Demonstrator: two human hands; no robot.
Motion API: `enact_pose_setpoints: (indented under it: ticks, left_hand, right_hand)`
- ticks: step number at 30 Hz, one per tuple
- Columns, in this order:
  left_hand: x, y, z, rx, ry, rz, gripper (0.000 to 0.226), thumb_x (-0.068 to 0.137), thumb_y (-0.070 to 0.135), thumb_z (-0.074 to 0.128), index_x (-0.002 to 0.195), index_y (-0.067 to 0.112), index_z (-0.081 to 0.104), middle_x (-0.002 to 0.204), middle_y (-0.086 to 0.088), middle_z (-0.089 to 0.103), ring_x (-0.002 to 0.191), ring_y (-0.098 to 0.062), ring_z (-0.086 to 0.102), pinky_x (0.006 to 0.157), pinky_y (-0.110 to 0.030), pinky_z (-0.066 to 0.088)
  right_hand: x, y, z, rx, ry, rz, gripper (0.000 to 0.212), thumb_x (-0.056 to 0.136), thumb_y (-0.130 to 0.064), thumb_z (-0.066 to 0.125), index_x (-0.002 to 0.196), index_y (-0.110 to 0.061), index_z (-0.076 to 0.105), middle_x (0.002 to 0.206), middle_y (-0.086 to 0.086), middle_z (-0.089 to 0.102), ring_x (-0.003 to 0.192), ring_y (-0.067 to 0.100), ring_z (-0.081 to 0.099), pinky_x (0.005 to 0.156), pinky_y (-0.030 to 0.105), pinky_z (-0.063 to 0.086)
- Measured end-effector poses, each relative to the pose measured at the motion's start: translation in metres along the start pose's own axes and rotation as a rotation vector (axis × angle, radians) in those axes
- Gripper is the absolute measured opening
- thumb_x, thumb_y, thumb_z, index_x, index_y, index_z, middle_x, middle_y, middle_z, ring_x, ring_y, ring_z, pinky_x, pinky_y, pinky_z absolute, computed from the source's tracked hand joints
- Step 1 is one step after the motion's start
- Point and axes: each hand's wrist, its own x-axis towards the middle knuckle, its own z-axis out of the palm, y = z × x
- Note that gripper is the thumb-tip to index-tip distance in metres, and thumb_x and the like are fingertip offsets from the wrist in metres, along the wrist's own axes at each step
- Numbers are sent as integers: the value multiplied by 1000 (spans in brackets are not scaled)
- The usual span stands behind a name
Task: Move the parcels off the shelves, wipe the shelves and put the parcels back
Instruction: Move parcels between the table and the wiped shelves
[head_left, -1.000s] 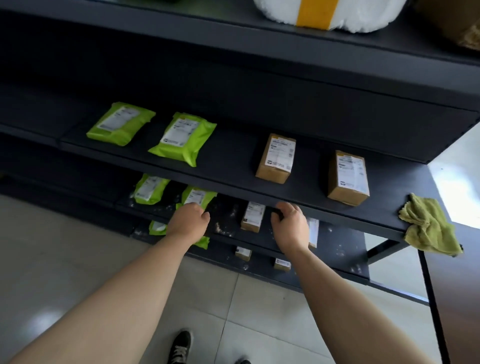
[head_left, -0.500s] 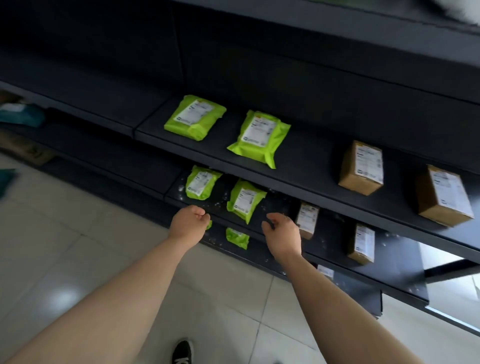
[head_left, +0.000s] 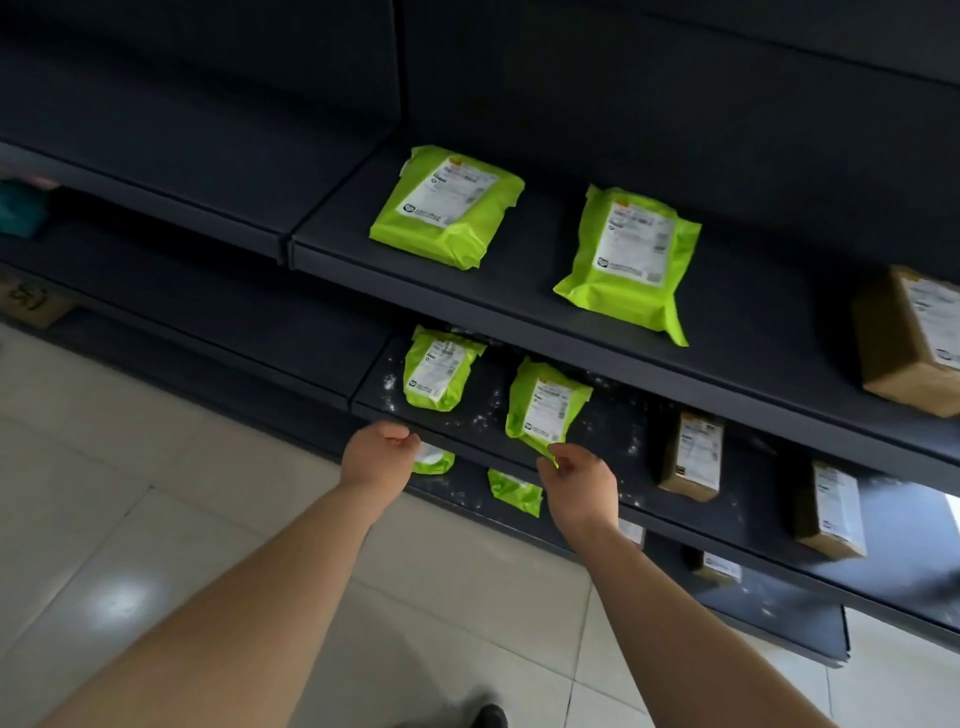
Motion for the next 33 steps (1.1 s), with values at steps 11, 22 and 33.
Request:
enact_pose_setpoints:
  ticks: [11, 22, 33]
  left_hand:
    - [127, -45, 47, -30, 27, -37, 36, 88, 15, 64, 122, 5, 60, 101, -10, 69, 89, -27, 66, 73, -25, 47]
    - [257, -82, 84, 132, -15, 50, 65, 89, 28, 65, 143, 3, 38, 139, -15, 50, 126, -29, 49, 100, -35, 41]
    - [302, -86, 115, -21, -172, 153, 43, 74, 19, 81, 106, 16, 53, 93, 7, 62, 79, -10, 59, 60, -16, 44]
  right_hand:
    - [108, 18, 93, 96, -50, -1, 30, 92, -23, 58, 121, -17, 65, 116, 1, 67, 100, 16, 61, 78, 21, 44]
    - [221, 16, 205, 321, -67, 72, 36, 96, -24, 55, 133, -20, 56, 121, -4, 64, 89, 11, 62, 73, 21, 46]
    - [265, 16, 260, 500, -192, 150, 40, 99, -18, 34, 136, -30, 46, 110, 9, 69, 105, 37, 64, 92, 53, 51]
